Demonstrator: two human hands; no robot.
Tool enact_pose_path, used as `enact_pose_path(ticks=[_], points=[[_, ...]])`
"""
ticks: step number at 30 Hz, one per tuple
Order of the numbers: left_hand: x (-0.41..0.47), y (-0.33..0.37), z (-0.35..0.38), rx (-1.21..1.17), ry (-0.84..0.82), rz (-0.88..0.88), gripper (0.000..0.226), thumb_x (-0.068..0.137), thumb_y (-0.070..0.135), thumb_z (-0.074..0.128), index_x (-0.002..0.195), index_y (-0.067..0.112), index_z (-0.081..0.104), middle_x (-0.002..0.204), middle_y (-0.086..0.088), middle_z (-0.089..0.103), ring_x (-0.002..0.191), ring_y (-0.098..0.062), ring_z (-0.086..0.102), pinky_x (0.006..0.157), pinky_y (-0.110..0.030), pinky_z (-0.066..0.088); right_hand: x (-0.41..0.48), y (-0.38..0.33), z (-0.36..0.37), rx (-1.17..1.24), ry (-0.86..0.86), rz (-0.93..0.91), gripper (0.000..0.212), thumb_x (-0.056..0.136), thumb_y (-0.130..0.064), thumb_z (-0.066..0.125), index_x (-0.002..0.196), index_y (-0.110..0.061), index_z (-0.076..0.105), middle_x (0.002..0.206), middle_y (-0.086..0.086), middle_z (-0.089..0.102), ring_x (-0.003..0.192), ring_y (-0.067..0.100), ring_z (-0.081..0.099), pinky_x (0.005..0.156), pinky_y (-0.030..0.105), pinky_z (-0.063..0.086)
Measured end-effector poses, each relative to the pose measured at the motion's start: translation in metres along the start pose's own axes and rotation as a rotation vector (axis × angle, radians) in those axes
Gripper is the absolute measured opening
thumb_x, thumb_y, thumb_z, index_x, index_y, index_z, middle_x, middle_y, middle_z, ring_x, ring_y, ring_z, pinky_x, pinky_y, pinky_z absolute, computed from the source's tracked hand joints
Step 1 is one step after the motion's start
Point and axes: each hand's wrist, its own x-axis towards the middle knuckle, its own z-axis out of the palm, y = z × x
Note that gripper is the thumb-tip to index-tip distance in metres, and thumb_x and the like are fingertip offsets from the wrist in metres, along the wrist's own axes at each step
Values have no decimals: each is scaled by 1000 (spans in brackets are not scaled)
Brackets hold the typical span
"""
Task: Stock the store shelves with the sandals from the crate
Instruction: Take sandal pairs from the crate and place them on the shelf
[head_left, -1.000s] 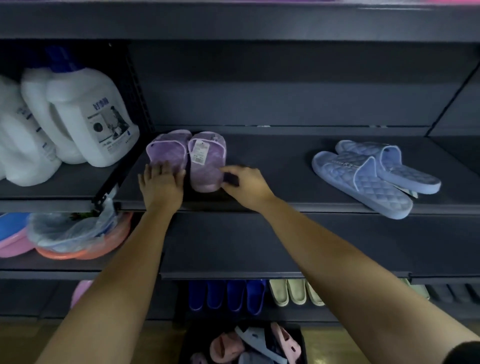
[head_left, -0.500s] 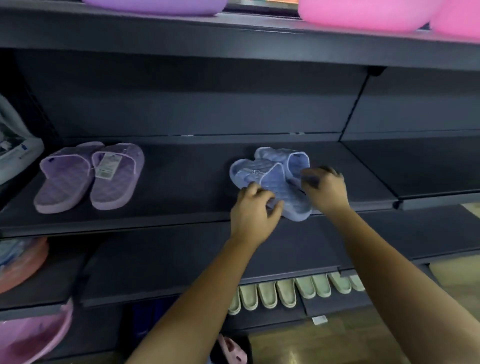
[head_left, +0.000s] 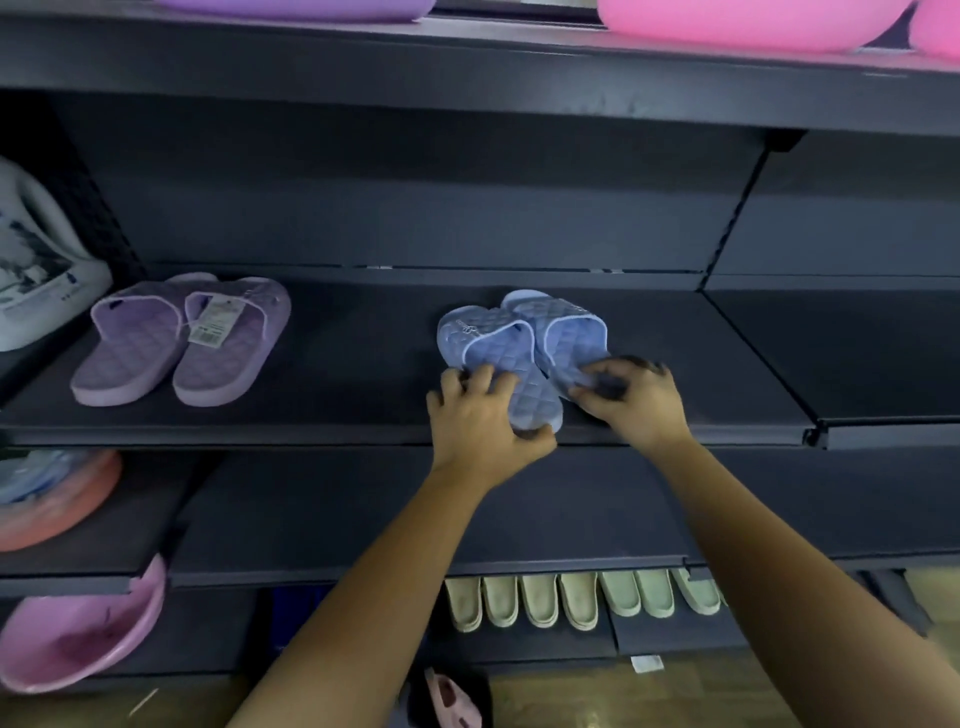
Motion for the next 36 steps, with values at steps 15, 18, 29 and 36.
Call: enact_pose_path(ticks=[15, 18, 29, 36], points=[[1, -176, -59, -23, -125, -57, 75, 75, 68, 56, 132, 21, 50, 138, 2, 49, 126, -23, 40, 101, -34, 40, 8, -127, 113, -67, -221, -108, 61, 70, -68, 55, 125, -42, 56, 137, 6, 48, 128, 32, 35, 93, 19, 22], [-2, -202, -66, -157, -151, -68, 65, 81, 48, 66, 136, 20, 48, 140, 1, 40, 126, -19, 42, 102, -34, 42, 2, -148, 123, -40, -190, -107, 54, 76, -56, 66, 126, -37, 58, 137, 8, 48, 128, 32, 31, 97, 22, 27], [-4, -222, -67, -96, -249, -121, 62, 95, 35, 51, 148, 15, 27, 158, -10, 14, 147, -26, 9, 117, -38, 17, -14, -184, 136, -201, -191, -108, 60, 86, -62, 52, 140, -36, 44, 149, 16, 28, 125, 37, 30, 108, 40, 33], [-29, -229, -72, -233, -93, -71, 46, 94, 26, 51, 136, 7, 48, 144, -15, 42, 135, -32, 36, 108, -44, 36, -48, -167, 126, 95, 65, -78, 31, 91, -28, 57, 113, -7, 62, 113, 18, 56, 105, 34, 51, 81, 28, 40]])
